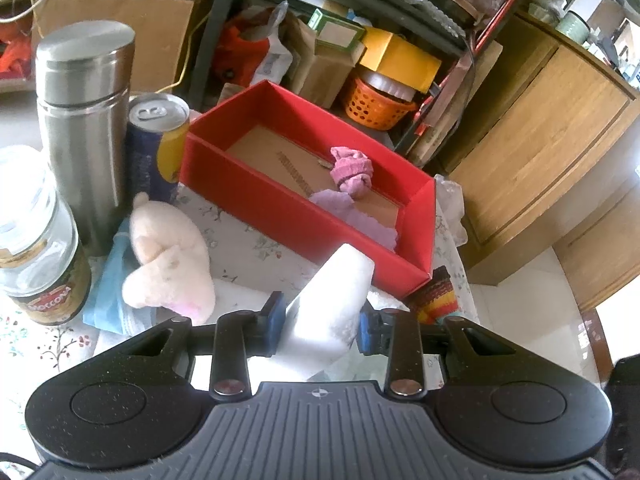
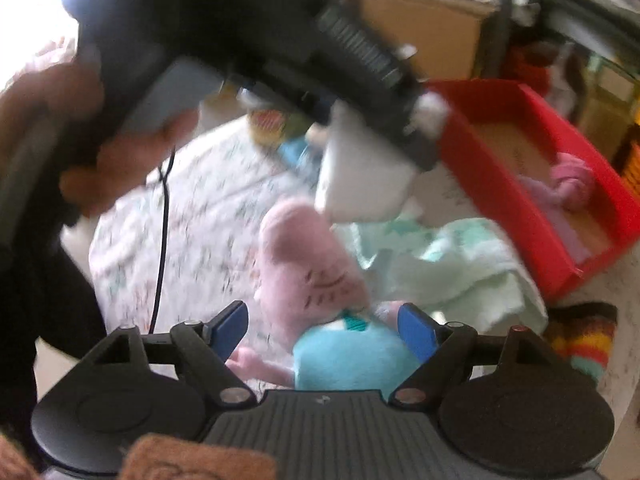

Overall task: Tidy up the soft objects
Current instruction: 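Lift the white foam bar with left gripper while right grasps the pig plush, then carry the white bar over the red box while right gripper holds the pig plush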

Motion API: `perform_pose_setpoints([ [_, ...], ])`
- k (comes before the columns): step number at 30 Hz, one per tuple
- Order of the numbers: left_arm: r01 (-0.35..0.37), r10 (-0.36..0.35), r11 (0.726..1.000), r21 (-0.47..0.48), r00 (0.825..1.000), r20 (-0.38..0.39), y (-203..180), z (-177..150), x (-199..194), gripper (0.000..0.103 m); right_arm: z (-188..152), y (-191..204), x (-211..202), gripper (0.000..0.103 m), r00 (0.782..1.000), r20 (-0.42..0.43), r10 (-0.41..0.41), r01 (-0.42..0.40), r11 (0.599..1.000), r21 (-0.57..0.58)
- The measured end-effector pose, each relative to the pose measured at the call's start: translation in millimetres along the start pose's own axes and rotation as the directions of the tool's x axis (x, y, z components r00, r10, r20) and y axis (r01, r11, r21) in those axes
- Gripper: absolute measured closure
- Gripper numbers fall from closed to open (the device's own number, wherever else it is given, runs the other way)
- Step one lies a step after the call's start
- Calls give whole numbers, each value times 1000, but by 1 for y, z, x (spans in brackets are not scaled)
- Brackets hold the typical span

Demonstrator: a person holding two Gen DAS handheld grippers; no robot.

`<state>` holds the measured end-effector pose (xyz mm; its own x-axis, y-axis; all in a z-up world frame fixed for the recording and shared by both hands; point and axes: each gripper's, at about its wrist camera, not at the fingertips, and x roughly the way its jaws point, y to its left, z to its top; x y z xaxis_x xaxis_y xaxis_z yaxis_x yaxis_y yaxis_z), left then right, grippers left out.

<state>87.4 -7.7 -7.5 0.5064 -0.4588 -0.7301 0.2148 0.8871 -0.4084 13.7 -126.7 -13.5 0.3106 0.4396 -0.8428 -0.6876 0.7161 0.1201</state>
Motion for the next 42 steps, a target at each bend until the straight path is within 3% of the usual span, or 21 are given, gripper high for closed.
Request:
perform_pose_setpoints([
  [8,7,-7,1000,-13,1000,-19,2,1,5,68,14,0,45,50,983,-183,-27,24,1000,-20],
  [14,-43,43,999,0,998,-47,6,1,14,70,-2,4,40,55,989,-135,-63,65,998,16],
  [20,-110,115,993,52,989,-92,7,-3,27,74,-25,-14,19,58,996,-87,3,16,977,213],
  [24,-147,155,987,61,975,-160,13,-13,46,76,-48,-35,5,59,997,-28,70,-53,917,395],
  [28,-155,162,986,62,978,-132,10,-13,45,78,-55,-55,-12,64,993,42,109,-115,861,496],
  [37,-130,132,991,27,985,-113,6,-7,35,78,-63,-97,-46,64,937,288,199,-346,657,670],
  [42,-125,125,992,13,988,-86,1,-6,20,78,-66,-105,-59,64,918,351,186,-389,600,699],
])
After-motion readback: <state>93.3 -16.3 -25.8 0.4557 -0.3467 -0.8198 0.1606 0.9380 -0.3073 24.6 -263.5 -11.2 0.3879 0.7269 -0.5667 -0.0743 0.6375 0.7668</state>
